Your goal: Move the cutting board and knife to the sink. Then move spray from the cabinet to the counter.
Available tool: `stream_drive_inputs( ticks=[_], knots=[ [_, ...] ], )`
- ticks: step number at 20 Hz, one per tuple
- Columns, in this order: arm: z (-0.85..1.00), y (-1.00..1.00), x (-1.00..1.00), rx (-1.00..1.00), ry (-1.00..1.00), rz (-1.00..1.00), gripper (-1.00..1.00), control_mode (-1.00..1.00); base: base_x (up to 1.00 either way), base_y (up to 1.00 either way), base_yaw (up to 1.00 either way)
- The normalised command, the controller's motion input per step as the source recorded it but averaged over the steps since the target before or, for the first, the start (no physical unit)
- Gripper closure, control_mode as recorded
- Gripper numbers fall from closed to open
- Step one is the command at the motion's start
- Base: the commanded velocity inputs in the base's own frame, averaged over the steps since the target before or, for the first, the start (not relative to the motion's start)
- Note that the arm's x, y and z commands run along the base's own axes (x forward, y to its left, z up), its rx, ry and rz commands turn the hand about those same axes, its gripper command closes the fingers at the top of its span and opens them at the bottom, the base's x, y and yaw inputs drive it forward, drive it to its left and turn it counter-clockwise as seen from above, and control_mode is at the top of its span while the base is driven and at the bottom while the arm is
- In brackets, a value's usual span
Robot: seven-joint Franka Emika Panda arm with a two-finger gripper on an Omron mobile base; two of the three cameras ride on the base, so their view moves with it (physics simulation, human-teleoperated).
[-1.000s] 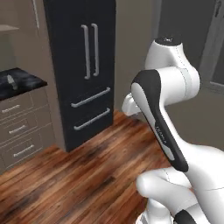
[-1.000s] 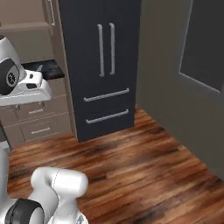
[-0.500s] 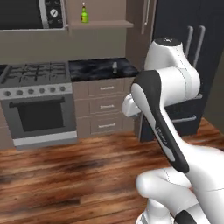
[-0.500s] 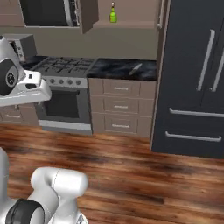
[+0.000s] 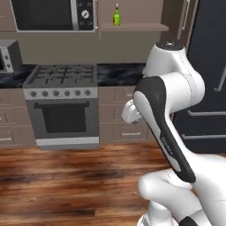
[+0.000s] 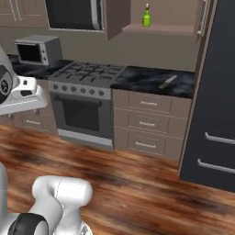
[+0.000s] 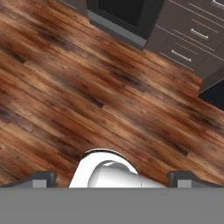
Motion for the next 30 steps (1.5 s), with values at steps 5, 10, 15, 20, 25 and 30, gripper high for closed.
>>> stream_drive_inputs(
  ticks=[5, 10, 15, 20, 25, 30],
  knots=[
    [0.00, 0.00, 0.00, 0.00, 0.00, 0.00, -1.00, 1.00, 0.97, -0.29, -0.02],
    [0.00, 0.00, 0.00, 0.00, 0.00, 0.00, -1.00, 1.00, 1.00, -0.47, -0.09],
    [0.00, 0.00, 0.00, 0.00, 0.00, 0.00, -1.00, 1.00, 1.00, -0.56, -0.17],
    [0.00, 0.00, 0.00, 0.00, 0.00, 0.00, -1.00, 1.00, 0.92, -0.49, -0.21],
    [0.00, 0.00, 0.00, 0.00, 0.00, 0.00, -1.00, 1.00, 0.90, -0.27, -0.21],
    [0.00, 0.00, 0.00, 0.00, 0.00, 0.00, -1.00, 1.00, 0.78, -0.24, -0.21]
  ],
)
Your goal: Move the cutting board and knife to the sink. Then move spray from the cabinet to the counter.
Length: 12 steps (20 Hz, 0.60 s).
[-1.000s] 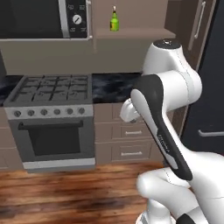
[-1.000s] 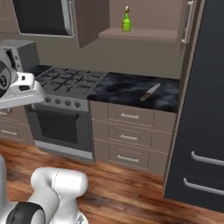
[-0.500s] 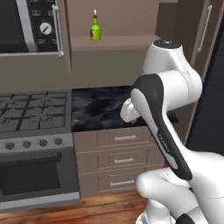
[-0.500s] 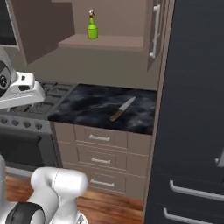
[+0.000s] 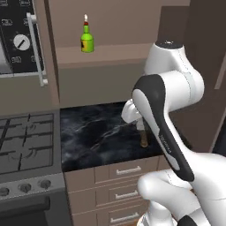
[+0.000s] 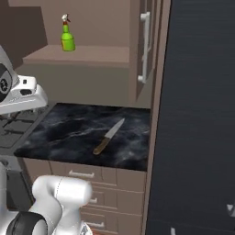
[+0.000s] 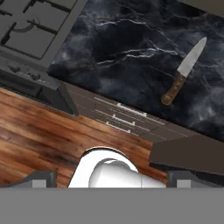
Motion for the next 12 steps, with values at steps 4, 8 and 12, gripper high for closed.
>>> stream_drive_inputs(
  ticks=[4, 8, 12],
  knots=[
    [0.00, 0.00, 0.00, 0.00, 0.00, 0.00, -1.00, 1.00, 0.64, -0.25, -0.21],
    [-0.06, -0.28, 0.34, 0.06, 0.12, -0.16, -1.00, -1.00, 0.14, -0.06, -0.05],
    [-0.34, -0.45, 0.17, 0.07, 0.13, -0.23, -1.00, -1.00, 0.00, 0.00, 0.00]
  ],
)
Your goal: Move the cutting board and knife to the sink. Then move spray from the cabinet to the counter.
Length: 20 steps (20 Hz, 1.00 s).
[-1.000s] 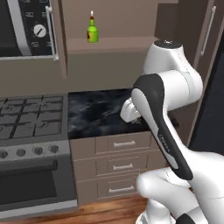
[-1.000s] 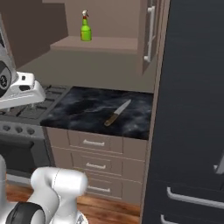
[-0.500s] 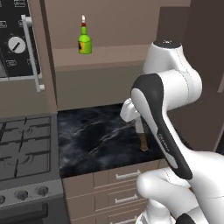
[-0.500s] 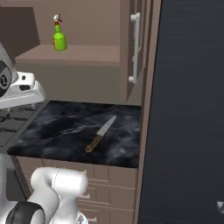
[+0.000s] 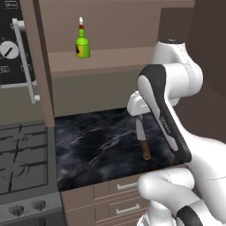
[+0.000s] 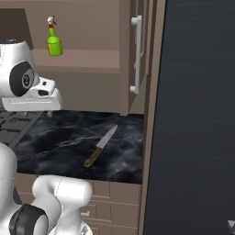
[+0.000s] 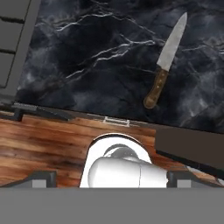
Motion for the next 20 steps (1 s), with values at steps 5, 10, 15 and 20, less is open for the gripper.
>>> stream_drive_inputs(
  ticks=[5, 10, 15, 20],
  knots=[
    [-0.56, -0.35, 0.15, 0.03, 0.05, -0.17, -1.00, -1.00, 0.00, 0.00, 0.00],
    [-0.55, -0.24, 0.25, 0.00, 0.01, -0.18, -1.00, -1.00, 0.00, 0.00, 0.00],
    [-0.56, -0.28, 0.36, 0.00, 0.01, -0.17, -1.00, -1.00, 0.00, 0.00, 0.00],
    [-0.56, -0.27, 0.49, 0.00, 0.03, -0.14, -1.00, -1.00, 0.00, 0.00, 0.00]
  ],
)
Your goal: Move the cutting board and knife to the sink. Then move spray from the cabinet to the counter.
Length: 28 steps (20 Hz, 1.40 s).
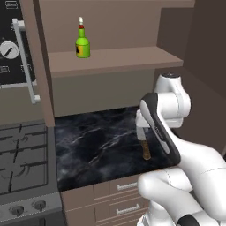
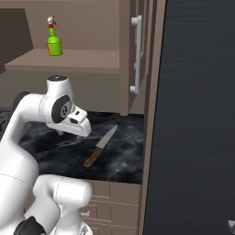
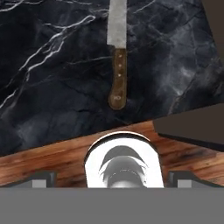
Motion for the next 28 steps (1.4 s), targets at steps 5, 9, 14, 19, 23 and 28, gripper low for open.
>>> stream_drive_inputs(
  ticks=[5, 9, 14, 19, 23, 28],
  knots=[
    [-0.52, -0.14, 0.59, 0.00, 0.02, -0.08, -1.00, -1.00, 0.00, 0.00, 0.00],
    [-0.54, 0.00, 0.76, 0.00, 0.07, -0.03, -1.00, -1.00, 0.00, 0.00, 0.00],
    [-0.42, 0.00, 0.55, 0.00, 0.03, 0.00, -1.00, -1.00, 0.00, 0.00, 0.00],
    [-0.44, -0.11, 0.25, 0.00, 0.00, 0.00, -1.00, -1.00, 0.00, 0.00, 0.00],
    [-0.52, -0.10, 0.01, 0.00, 0.01, 0.00, -1.00, -1.00, 0.00, 0.00, 0.00],
    [-0.49, -0.01, 0.00, 0.00, 0.00, 0.00, -1.00, -1.00, 0.00, 0.00, 0.00]
  ],
)
